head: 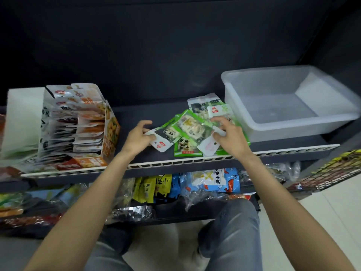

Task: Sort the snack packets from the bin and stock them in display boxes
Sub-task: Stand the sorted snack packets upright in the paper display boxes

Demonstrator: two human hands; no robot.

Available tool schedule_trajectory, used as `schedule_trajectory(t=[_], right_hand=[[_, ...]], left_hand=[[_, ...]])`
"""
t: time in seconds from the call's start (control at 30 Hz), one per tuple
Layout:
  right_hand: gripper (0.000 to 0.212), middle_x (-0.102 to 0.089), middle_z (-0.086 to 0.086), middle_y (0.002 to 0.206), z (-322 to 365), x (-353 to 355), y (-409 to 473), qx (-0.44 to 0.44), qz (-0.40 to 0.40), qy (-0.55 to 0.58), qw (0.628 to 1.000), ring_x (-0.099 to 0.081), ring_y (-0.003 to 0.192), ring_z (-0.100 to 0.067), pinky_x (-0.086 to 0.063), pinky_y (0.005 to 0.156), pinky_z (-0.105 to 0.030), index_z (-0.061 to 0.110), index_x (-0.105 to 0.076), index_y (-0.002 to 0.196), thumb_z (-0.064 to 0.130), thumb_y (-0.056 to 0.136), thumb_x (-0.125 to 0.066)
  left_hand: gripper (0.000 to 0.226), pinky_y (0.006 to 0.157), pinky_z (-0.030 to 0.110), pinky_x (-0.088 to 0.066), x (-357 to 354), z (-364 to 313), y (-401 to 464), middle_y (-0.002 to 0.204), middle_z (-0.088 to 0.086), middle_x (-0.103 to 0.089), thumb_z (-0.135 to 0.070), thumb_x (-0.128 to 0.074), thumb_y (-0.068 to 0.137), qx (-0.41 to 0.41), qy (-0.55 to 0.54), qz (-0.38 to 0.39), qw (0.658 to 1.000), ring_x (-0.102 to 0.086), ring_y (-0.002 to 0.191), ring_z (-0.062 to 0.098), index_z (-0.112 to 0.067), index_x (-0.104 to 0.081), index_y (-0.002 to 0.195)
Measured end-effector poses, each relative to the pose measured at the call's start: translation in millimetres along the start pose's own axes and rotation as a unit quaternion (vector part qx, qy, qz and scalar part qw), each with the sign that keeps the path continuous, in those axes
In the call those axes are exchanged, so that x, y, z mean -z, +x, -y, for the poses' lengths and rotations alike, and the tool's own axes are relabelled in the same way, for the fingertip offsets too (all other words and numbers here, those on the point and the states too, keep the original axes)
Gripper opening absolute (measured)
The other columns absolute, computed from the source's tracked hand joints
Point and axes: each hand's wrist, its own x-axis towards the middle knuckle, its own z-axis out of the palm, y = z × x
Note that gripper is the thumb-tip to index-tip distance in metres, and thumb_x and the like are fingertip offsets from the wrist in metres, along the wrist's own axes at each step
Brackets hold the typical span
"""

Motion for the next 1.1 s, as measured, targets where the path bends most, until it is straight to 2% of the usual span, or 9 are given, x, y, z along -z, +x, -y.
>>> schedule_trajectory(t=[0.17, 0.23, 0.3, 0.37, 0.5, 0.63, 0.77, 0.93, 1.1], right_hand=[[0.039, -0.067, 0.000, 0.118, 2, 10, 9, 0.025, 0.113, -0.041, 0.992, -0.060, 0.059, -0.015, -0.042, 0.054, -0.014, 0.022, -0.071, 0.107, 0.006, 0.097, -0.037], [0.045, -0.062, 0.002, 0.127, 3, 16, 15, 0.051, 0.161, -0.061, 0.984, -0.062, 0.077, -0.002, -0.042, 0.066, -0.006, 0.024, -0.067, 0.116, -0.001, 0.095, -0.036], [0.048, -0.058, 0.004, 0.132, 5, 20, 19, 0.082, 0.177, -0.089, 0.977, -0.057, 0.113, -0.009, -0.044, 0.092, -0.018, 0.026, -0.065, 0.119, -0.007, 0.092, -0.043], [0.039, -0.064, 0.005, 0.123, 9, 19, 22, 0.109, 0.145, -0.080, 0.980, -0.057, 0.114, -0.012, -0.045, 0.097, -0.027, 0.027, -0.068, 0.112, -0.002, 0.089, -0.056], [0.015, -0.062, 0.012, 0.095, 17, 14, 27, 0.138, 0.025, 0.042, 0.989, -0.056, 0.097, -0.007, -0.043, 0.089, -0.022, 0.028, -0.069, 0.091, 0.015, 0.082, -0.071], [0.021, -0.055, 0.002, 0.116, 21, 0, 30, 0.128, 0.021, 0.058, 0.990, -0.052, 0.112, -0.014, -0.042, 0.098, -0.031, 0.009, -0.058, 0.101, 0.029, 0.095, -0.053], [0.028, -0.066, -0.004, 0.110, 31, -7, 30, 0.045, -0.024, 0.128, 0.990, -0.068, 0.087, -0.018, -0.058, 0.072, -0.037, 0.007, -0.043, 0.119, 0.029, 0.101, -0.040], [0.017, -0.067, -0.004, 0.087, 33, 1, 34, 0.018, -0.122, 0.120, 0.985, -0.066, 0.060, -0.022, -0.048, 0.046, -0.028, 0.014, -0.036, 0.106, 0.030, 0.102, -0.038], [0.031, -0.071, -0.002, 0.099, 24, -11, 35, 0.003, -0.085, 0.044, 0.995, -0.070, 0.072, -0.016, -0.056, 0.062, -0.042, 0.015, -0.042, 0.118, 0.022, 0.092, -0.059]], left_hand=[[0.035, 0.079, 0.026, -0.048, 19, 4, -2, 0.094, -0.006, -0.071, -0.008, -0.040, 0.095, -0.087, 0.086, 0.049, 0.991, -0.064, 0.088, 0.004, -0.024, -0.070, 0.098], [0.041, 0.085, 0.027, -0.049, 25, 7, 1, 0.089, -0.006, -0.072, 0.002, -0.039, 0.092, -0.109, 0.131, 0.069, 0.983, -0.065, 0.086, 0.004, -0.022, -0.071, 0.099], [0.046, 0.090, 0.033, -0.050, 29, 12, 8, 0.099, -0.006, -0.069, 0.009, -0.046, 0.085, -0.165, 0.249, 0.071, 0.952, -0.063, 0.093, 0.009, -0.023, -0.069, 0.109], [0.047, 0.099, 0.037, -0.044, 30, 21, 17, 0.120, -0.004, -0.059, -0.001, -0.058, 0.085, -0.211, 0.345, 0.087, 0.910, -0.055, 0.110, 0.015, -0.028, -0.060, 0.123], [0.045, 0.106, 0.031, -0.030, 22, 24, 26, 0.139, -0.007, -0.046, -0.030, -0.069, 0.084, -0.272, 0.307, 0.159, 0.898, -0.041, 0.127, 0.015, -0.033, -0.057, 0.127], [0.051, 0.112, 0.036, -0.025, 12, 23, 30, 0.148, -0.012, -0.037, -0.044, -0.066, 0.084, -0.274, 0.309, 0.239, 0.879, -0.031, 0.136, 0.010, -0.038, -0.050, 0.133], [0.060, 0.112, 0.040, -0.028, 4, 9, 38, 0.150, -0.010, -0.034, -0.023, -0.067, 0.086, -0.319, 0.326, 0.210, 0.865, -0.031, 0.136, 0.011, -0.033, -0.042, 0.140], [0.078, 0.115, 0.033, -0.018, -9, -33, 56, 0.157, -0.012, -0.014, -0.020, -0.067, 0.085, -0.352, 0.469, 0.315, 0.746, -0.011, 0.143, 0.011, -0.036, -0.023, 0.148], [0.075, 0.108, 0.031, -0.025, -26, -61, 62, 0.151, -0.007, -0.030, -0.020, -0.071, 0.081, -0.365, 0.550, 0.367, 0.655, -0.020, 0.139, 0.015, -0.030, -0.032, 0.144]])
